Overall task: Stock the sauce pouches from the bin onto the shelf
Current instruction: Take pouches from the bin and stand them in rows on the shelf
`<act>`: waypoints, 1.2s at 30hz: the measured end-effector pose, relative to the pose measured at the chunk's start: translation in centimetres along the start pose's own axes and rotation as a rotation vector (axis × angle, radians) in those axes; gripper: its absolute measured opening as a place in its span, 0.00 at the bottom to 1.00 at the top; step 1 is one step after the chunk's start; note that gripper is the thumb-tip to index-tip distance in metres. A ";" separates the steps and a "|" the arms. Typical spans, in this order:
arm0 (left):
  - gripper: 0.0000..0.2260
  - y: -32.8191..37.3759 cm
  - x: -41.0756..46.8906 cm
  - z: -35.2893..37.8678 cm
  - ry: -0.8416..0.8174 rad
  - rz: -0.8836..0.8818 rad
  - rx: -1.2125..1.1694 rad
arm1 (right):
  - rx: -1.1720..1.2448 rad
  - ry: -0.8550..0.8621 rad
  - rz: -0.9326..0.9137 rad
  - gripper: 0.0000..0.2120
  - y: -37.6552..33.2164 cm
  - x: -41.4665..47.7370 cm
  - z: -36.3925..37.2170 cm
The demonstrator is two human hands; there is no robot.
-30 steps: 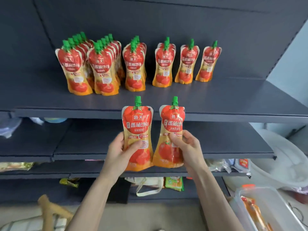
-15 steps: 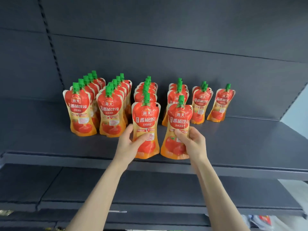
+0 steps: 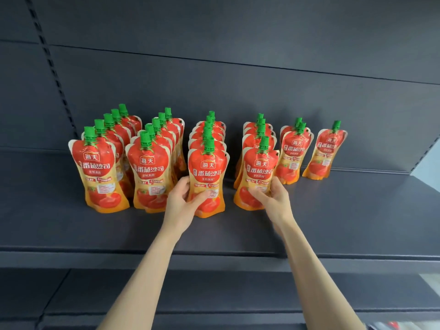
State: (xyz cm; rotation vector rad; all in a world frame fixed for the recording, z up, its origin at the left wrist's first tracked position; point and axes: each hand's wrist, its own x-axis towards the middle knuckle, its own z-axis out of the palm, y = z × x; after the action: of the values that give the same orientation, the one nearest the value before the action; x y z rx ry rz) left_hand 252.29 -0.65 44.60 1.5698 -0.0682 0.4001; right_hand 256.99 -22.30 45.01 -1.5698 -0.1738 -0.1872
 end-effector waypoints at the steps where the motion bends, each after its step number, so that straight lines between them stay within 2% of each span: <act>1: 0.16 -0.2 -0.1 -0.1 0.003 -0.002 0.008 | -0.029 -0.013 0.004 0.16 0.4 -0.2 0.0; 7: 0.16 -0.8 -0.6 -0.2 0.008 0.012 0.136 | -0.180 0.108 -0.034 0.21 1.0 -0.6 0.2; 10: 0.15 -0.7 -0.8 -0.1 0.056 0.044 0.230 | -0.300 0.100 -0.041 0.21 1.0 -0.5 0.6; 14: 0.14 -0.3 -1.0 0.1 0.101 0.077 0.301 | -0.474 0.121 -0.044 0.26 1.1 -0.2 0.8; 18: 0.17 -0.3 -0.9 0.3 0.107 0.067 0.337 | -0.592 0.158 -0.033 0.29 1.2 -0.2 1.0; 29: 0.21 -0.3 -0.9 0.4 0.074 0.036 0.379 | -0.650 0.201 0.005 0.29 1.2 -0.2 0.8; 36: 0.23 0.1 -1.3 0.6 0.080 0.034 0.504 | -0.643 0.190 0.036 0.30 0.9 -0.5 1.0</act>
State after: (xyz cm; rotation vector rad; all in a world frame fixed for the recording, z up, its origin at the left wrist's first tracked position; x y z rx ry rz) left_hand 251.14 -1.52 44.26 2.0482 0.0746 0.5348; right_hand 256.69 -21.29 44.03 -2.1784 0.0758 -0.3886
